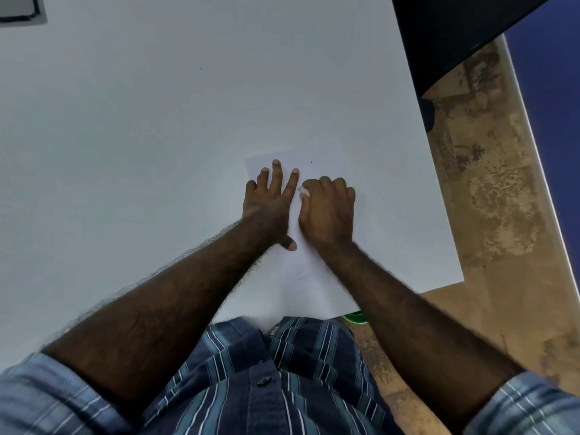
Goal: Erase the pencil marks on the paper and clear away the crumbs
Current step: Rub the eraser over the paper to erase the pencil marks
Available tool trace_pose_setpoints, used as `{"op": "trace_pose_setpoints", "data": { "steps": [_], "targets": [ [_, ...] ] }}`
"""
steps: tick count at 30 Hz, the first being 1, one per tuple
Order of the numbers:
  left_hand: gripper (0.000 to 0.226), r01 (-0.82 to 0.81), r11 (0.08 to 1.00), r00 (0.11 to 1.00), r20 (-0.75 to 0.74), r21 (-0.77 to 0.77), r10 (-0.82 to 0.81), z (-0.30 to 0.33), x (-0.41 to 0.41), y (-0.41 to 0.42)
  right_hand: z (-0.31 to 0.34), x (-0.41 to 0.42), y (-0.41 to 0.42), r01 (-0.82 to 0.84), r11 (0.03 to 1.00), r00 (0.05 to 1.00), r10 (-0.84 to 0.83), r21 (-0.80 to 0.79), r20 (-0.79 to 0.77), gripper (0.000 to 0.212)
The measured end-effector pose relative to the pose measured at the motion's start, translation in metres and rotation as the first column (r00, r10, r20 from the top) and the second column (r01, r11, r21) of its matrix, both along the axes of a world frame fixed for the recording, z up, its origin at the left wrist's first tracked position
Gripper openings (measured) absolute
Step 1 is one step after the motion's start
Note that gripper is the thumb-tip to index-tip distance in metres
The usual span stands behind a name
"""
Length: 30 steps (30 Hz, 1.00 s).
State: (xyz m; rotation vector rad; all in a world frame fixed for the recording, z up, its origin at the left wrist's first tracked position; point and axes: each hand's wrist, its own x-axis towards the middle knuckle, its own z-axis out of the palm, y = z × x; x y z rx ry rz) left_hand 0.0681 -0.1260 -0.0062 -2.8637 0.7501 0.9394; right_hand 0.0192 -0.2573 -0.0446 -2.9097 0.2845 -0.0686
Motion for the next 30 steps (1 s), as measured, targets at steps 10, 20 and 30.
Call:
{"op": "trace_pose_setpoints", "data": {
  "steps": [10, 20, 30],
  "targets": [
    [0.162, -0.008, 1.0, 1.0, -0.008, -0.018, 0.008, -0.001, 0.001, 0.001, -0.002, 0.066, -0.029, 0.147, 0.988, 0.989, -0.148, -0.049, -0.006, 0.015],
    [0.161, -0.005, 1.0, 1.0, -0.016, 0.005, 0.005, -0.001, 0.002, -0.001, 0.006, 0.006, -0.015, -0.001, 0.999, 1.0, 0.001, -0.039, 0.022, 0.019],
    [0.162, -0.012, 1.0, 1.0, -0.024, -0.004, 0.012, -0.001, 0.002, -0.001, 0.006, 0.033, -0.041, 0.088, 0.995, 0.996, -0.087, -0.039, 0.013, 0.014]
  ]
}}
